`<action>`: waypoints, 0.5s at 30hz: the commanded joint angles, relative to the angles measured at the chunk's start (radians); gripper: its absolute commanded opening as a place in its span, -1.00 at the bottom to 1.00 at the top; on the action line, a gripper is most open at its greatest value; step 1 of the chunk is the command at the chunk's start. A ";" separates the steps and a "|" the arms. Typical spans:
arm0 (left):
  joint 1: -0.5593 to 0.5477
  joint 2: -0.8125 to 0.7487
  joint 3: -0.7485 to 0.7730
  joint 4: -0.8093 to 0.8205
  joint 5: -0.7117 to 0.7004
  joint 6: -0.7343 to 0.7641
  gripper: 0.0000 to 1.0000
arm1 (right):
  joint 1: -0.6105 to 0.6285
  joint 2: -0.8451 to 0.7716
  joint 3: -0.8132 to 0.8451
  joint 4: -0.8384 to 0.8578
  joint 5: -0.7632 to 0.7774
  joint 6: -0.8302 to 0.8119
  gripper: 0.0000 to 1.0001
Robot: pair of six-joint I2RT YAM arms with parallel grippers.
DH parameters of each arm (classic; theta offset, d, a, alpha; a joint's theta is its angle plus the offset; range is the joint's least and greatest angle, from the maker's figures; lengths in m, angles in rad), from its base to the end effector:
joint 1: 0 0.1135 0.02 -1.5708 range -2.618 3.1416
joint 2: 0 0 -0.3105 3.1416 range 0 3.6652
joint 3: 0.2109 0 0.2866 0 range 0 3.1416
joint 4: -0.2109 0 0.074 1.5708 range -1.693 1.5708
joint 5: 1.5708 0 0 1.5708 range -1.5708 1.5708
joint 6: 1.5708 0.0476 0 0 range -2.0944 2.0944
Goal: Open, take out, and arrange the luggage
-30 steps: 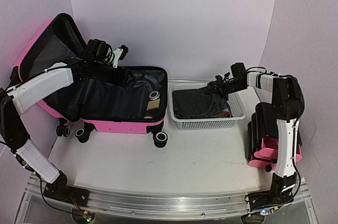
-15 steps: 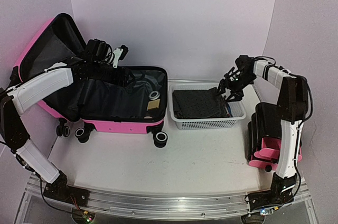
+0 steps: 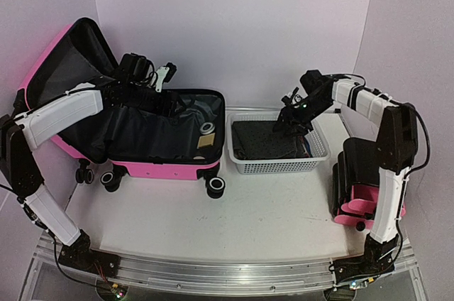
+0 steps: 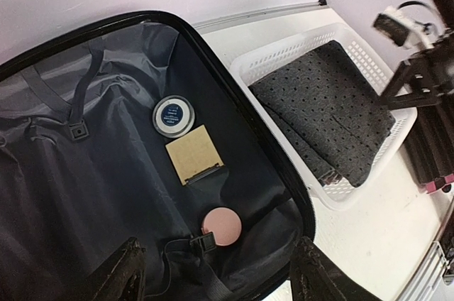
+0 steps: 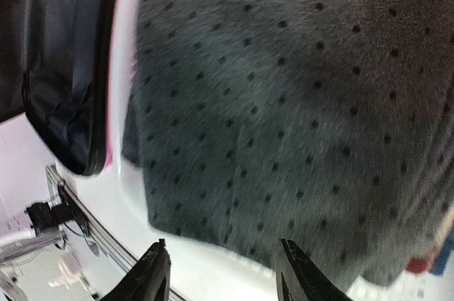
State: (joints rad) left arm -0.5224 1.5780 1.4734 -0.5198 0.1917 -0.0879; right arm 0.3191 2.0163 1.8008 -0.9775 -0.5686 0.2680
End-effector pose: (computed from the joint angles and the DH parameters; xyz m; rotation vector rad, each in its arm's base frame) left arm 0.3466 -0.2100 0.3838 0.5889 2.1578 -0.5485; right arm 0.4501 0.1757 0.2863 -0.2278 2.7938 0.9376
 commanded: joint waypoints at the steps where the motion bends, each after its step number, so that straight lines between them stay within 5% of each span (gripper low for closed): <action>1: 0.002 -0.037 0.028 0.030 0.043 -0.033 0.40 | -0.020 0.087 0.003 0.075 0.105 0.028 0.00; 5: 0.002 -0.065 -0.007 0.031 0.028 -0.032 0.40 | -0.020 0.122 0.019 -0.023 0.348 -0.027 0.05; 15: 0.002 -0.034 0.023 0.031 0.024 -0.008 0.40 | 0.117 0.002 0.199 -0.243 0.433 -0.245 0.53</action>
State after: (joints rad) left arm -0.5228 1.5669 1.4620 -0.5217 0.2092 -0.1055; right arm 0.3489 2.1513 1.9263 -1.1065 -0.2054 0.1837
